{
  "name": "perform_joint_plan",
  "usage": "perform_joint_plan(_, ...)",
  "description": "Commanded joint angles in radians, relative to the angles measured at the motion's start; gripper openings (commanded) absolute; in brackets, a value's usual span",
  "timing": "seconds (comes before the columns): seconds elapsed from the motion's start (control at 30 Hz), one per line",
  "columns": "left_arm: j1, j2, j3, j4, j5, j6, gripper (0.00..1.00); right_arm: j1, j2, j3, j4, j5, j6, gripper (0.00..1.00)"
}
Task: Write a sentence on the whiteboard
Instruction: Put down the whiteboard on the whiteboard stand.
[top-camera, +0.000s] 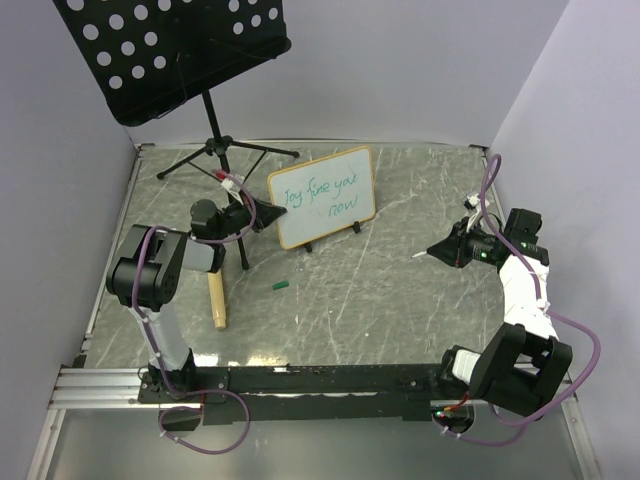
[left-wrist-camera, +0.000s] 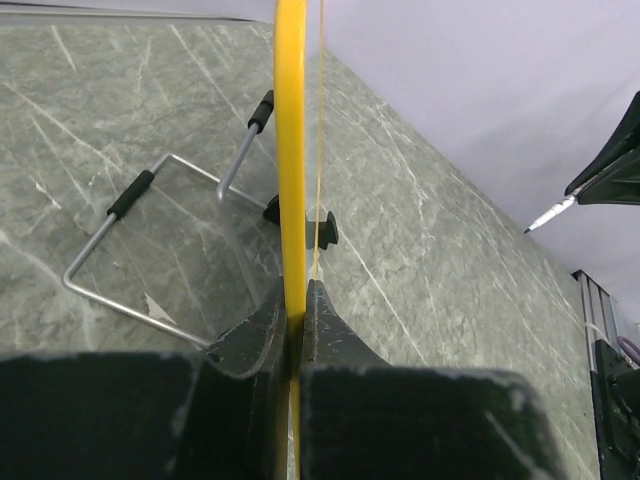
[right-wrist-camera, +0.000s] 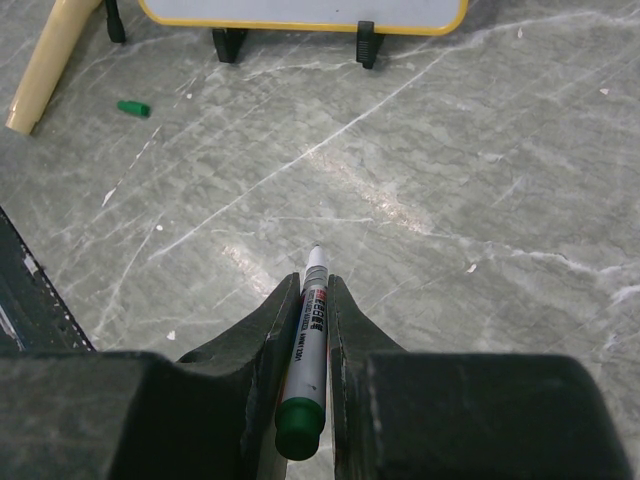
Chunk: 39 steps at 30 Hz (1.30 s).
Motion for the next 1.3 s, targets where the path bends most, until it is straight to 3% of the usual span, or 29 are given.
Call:
perform_joint_plan(0.0, 0.001, 0.004, -0.029, 0.088, -0.007, 0.021, 0.03, -0.006, 0.000, 0.046, 0.004, -0.045, -0.027, 0.00)
perform_joint_plan(0.53, 0.001, 0.027, -0.118, 0.136, -0.076, 0.058, 0.14, -0.006, -0.005, 0.047, 0.001, -0.049, -0.025, 0.00)
perform_joint_plan(0.77, 0.001, 0.007, -0.137, 0.136, -0.111, 0.056, 0.36, -0.005, -0.005, 0.047, 0.000, -0.052, -0.028, 0.00)
perform_joint_plan(0.93, 0.001, -0.004, -0.137, 0.128, -0.124, 0.063, 0.38, -0.006, -0.006, 0.047, -0.002, -0.052, -0.028, 0.00)
perform_joint_plan(1.1, 0.001, -0.043, -0.150, 0.107, -0.150, 0.075, 0.47, -0.006, -0.009, 0.046, -0.002, -0.052, -0.027, 0.00)
perform_joint_plan(1.27, 0.001, -0.119, -0.189, 0.093, -0.226, 0.075, 0.69, -0.006, -0.008, 0.047, -0.002, -0.055, -0.027, 0.00)
